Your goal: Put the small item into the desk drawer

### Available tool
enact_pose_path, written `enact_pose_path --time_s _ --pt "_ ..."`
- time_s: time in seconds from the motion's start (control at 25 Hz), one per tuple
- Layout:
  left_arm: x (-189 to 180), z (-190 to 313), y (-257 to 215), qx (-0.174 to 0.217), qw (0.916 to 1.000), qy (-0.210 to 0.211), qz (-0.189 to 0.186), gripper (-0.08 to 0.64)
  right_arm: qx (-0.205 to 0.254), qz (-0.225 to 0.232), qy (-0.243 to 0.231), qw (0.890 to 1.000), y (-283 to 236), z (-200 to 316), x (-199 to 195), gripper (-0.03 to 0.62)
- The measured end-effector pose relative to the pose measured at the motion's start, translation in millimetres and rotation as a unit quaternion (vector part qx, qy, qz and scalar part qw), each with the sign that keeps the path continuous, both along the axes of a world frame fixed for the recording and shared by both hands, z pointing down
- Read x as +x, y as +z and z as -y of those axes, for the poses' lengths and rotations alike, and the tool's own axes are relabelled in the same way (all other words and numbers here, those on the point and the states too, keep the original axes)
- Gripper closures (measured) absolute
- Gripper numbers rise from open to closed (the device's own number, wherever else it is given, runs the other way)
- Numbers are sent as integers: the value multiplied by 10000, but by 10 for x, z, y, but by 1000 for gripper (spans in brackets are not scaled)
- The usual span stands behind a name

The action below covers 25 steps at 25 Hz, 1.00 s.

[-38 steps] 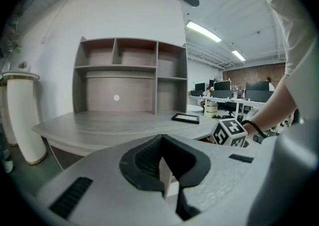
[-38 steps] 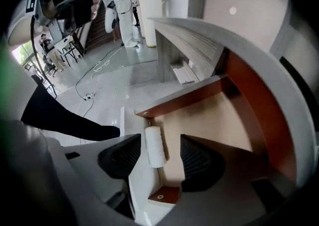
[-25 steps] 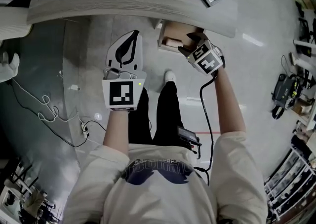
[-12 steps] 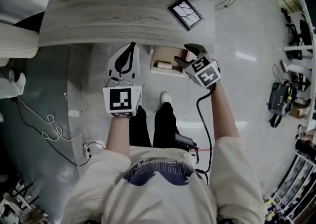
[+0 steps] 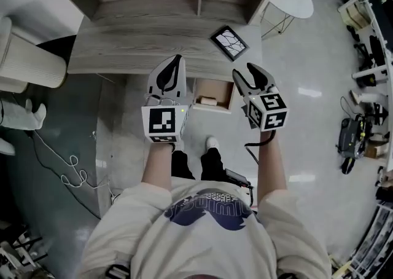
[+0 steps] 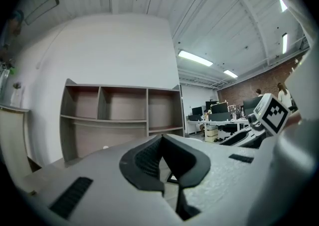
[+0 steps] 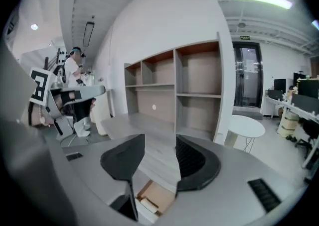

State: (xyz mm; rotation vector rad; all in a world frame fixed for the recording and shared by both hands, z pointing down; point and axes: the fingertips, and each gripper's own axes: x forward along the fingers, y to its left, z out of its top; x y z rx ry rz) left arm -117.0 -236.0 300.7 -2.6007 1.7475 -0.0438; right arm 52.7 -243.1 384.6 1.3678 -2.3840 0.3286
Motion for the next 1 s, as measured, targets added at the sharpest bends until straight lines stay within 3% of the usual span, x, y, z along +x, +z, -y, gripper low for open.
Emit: enact_pose_path --time_s 0.28,0.56,0.84,1.0 --pt "105 -84 -416 344 9993 126 -19 552 1045 470 552 9919 -848 -229 93 431" --pt "51 -190 -960 885 9960 145 -1 552 2142 1154 628 9679 -1863 -532 27 466" --pt "11 -311 -1412 1364 9906 118 -38 552 3048 964 746 9446 -2403 -762 -72 516" --pt "11 -358 -1456 1439 9895 101 -44 552 3299 820 888 9363 -2481 -812 -91 566"
